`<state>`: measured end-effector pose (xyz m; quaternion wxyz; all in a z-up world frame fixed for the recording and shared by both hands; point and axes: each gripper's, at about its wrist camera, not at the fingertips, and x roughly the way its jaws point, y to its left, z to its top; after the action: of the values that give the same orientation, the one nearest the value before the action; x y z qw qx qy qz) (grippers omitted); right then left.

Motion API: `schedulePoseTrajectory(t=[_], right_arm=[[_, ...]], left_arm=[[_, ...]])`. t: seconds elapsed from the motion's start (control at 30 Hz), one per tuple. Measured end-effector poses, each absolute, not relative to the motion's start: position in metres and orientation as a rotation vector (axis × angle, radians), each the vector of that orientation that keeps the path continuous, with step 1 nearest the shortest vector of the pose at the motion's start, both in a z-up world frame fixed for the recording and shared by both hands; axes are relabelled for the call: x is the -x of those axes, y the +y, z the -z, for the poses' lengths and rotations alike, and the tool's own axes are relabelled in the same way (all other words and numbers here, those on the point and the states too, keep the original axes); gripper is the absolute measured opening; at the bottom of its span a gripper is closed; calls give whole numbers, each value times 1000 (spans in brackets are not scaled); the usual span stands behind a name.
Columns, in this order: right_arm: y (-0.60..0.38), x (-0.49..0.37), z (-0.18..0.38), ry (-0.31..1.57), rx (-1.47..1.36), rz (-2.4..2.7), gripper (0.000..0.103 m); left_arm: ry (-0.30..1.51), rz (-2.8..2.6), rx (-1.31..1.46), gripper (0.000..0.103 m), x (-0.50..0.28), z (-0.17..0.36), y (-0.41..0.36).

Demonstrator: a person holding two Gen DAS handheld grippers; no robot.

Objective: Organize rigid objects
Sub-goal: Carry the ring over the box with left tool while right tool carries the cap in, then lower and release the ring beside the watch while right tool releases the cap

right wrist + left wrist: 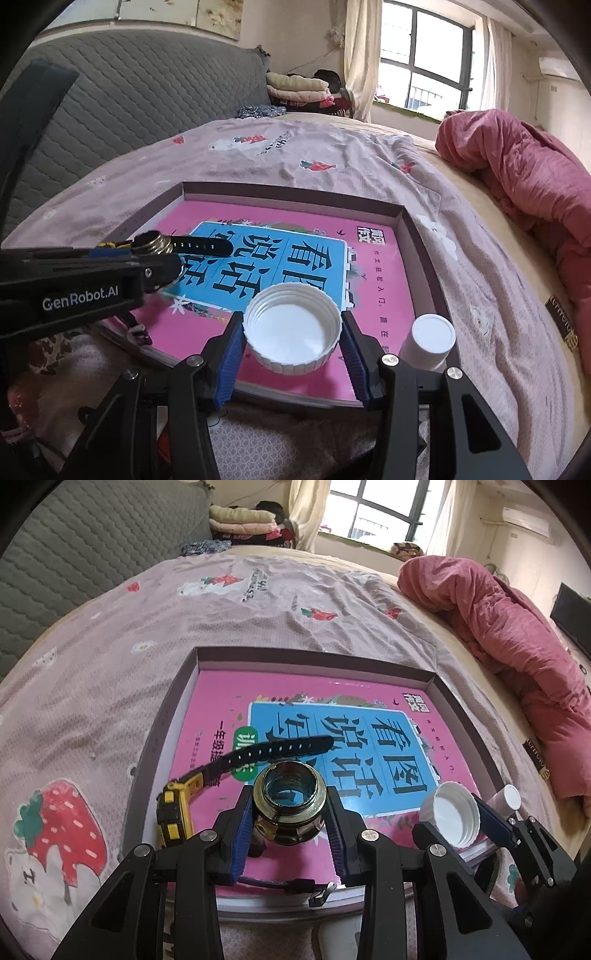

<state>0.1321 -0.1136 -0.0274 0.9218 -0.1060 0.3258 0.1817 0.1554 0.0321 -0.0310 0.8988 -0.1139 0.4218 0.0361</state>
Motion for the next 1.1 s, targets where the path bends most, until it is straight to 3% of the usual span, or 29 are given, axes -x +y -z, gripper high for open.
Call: schedulePoseTrajectory(t=[1.1], right_arm=[[-125, -148, 30, 806, 115, -379, 50]], left_arm=[[917, -70, 188, 37, -160, 44, 23]])
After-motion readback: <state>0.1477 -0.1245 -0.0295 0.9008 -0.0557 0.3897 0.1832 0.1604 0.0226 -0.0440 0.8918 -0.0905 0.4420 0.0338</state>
